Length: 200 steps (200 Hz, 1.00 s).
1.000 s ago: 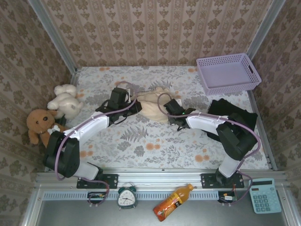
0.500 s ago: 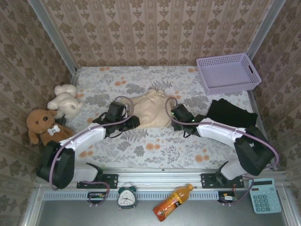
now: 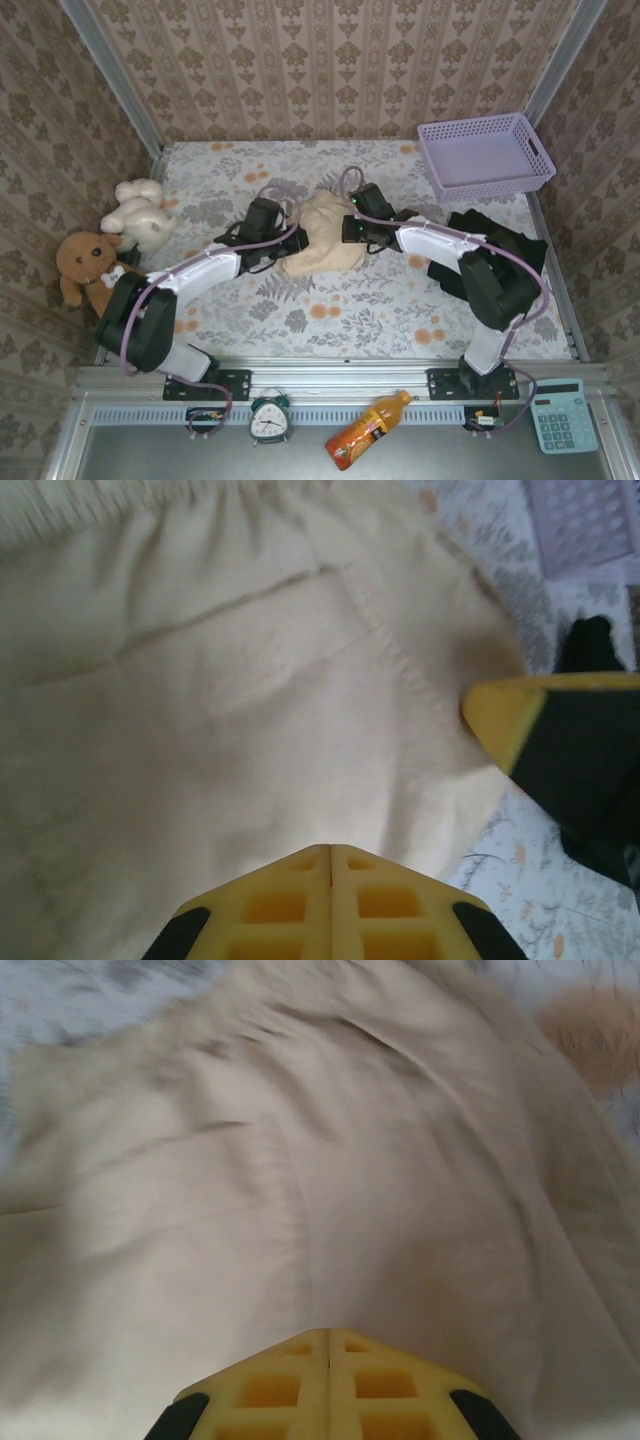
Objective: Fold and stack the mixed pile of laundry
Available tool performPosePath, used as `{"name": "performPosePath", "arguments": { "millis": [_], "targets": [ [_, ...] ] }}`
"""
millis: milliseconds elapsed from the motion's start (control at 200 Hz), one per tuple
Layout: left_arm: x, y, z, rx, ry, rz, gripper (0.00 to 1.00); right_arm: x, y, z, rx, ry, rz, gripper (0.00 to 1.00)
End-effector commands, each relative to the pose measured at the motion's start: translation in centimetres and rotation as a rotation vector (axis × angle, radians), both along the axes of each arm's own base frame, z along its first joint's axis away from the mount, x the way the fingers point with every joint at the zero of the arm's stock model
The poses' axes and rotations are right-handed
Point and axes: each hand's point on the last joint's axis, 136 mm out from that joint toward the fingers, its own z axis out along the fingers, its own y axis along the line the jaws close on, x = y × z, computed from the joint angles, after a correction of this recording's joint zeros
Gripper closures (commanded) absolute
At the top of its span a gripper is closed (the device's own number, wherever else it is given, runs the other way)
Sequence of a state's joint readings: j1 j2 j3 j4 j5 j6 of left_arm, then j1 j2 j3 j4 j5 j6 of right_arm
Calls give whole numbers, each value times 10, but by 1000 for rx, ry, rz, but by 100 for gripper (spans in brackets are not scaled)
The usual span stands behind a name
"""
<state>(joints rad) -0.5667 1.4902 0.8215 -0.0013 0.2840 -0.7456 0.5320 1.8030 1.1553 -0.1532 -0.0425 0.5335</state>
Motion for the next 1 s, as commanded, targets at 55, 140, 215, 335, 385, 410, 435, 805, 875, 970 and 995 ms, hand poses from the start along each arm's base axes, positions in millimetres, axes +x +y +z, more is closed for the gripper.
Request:
{"name": "performPosePath", "arguments": {
  "millis": [55,140,215,335,385,410,435,805,875,970,995],
  "targets": [
    [-26,17,-64,54,135,47,95,-21,-9,-52,126,203,-71,100],
    [-37,31,-88,105,177,69,95,-39,-11,-64,129,248,-75,100],
    [-34,26,-90,91,177,61,95,-55,-15,-65,138,274,-91,100],
    [-19,8,-74,97,139,3,94,-91,-22,-64,155,323,-132,99],
    [-12,4,-65,101,105,-16,93,-103,-24,-58,166,319,-149,99],
    [-9,5,-60,106,90,-23,91,-107,-23,-53,176,312,-151,99],
    [-5,6,-55,114,77,-28,89,-109,-21,-46,188,298,-150,99],
    [31,-15,34,7,-104,-116,70,-27,-37,42,265,60,-138,83],
    [40,-31,29,-34,-109,-158,75,-19,-29,38,291,64,-124,84],
    [50,-47,10,-79,-77,-190,79,-13,-29,17,317,100,-147,86],
    [52,-50,2,-81,-67,-193,79,-13,-32,10,322,110,-161,86]
  ]
}}
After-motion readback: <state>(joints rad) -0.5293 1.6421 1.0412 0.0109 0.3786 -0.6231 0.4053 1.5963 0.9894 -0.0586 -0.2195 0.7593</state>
